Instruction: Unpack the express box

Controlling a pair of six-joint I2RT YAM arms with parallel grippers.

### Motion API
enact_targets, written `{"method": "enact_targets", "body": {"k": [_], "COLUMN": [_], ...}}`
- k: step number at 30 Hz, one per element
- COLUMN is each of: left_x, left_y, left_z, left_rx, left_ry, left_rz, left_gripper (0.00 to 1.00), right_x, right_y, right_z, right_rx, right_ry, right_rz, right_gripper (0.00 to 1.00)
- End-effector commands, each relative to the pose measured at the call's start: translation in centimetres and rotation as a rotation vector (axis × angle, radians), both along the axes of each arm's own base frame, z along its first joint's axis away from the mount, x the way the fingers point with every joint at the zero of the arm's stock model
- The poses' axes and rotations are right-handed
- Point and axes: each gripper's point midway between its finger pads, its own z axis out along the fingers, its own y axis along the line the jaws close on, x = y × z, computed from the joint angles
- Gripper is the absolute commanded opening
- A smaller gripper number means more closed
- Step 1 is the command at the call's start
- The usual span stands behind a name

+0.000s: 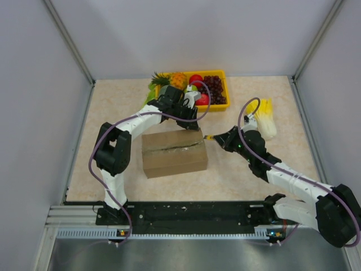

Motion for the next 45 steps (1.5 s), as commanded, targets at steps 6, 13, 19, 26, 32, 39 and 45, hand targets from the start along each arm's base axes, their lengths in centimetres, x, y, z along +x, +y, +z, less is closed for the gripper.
{"method": "enact_targets", "body": {"k": [6, 13, 19, 26, 32, 39, 45], "left_x": [1.4, 1.1, 0.9, 0.3, 0.4, 1.0, 1.3], "left_y": [3.9, 4.9, 4.7, 4.1, 3.4, 1.9, 1.0], "left_z": [-4.1, -5.3, -4.9, -3.6, -1.6, 0.8, 1.9], "left_rx": [0.212, 0.262, 0.249, 0.200, 0.153, 0.074, 0.022], "left_ry": [-0.007, 0.014, 0.016, 0.001, -0.035, -0.061, -0.069], "left_rz": [0.133, 0.165, 0.155, 0.120, 0.100, 0.065, 0.063], "left_gripper": [0.32, 0.30, 0.30, 0.36, 0.51, 0.66, 0.70], "right_x": [-1.5, -1.3, -0.3, 1.1, 1.6, 1.9, 1.5], "right_y": [1.5, -0.2, -0.8, -1.1, -1.7, -1.0, -0.1], "right_z": [2.4, 2.4, 3.1, 3.8, 3.8, 4.3, 3.9], "right_rx": [0.087, 0.058, 0.059, 0.090, 0.095, 0.141, 0.161], "right_ry": [-0.010, 0.001, -0.012, -0.022, -0.023, -0.044, -0.031], "right_rz": [0.111, 0.032, -0.022, -0.073, -0.111, -0.080, -0.024], "right_gripper": [0.00, 0.00, 0.00, 0.00, 0.00, 0.00, 0.00]}}
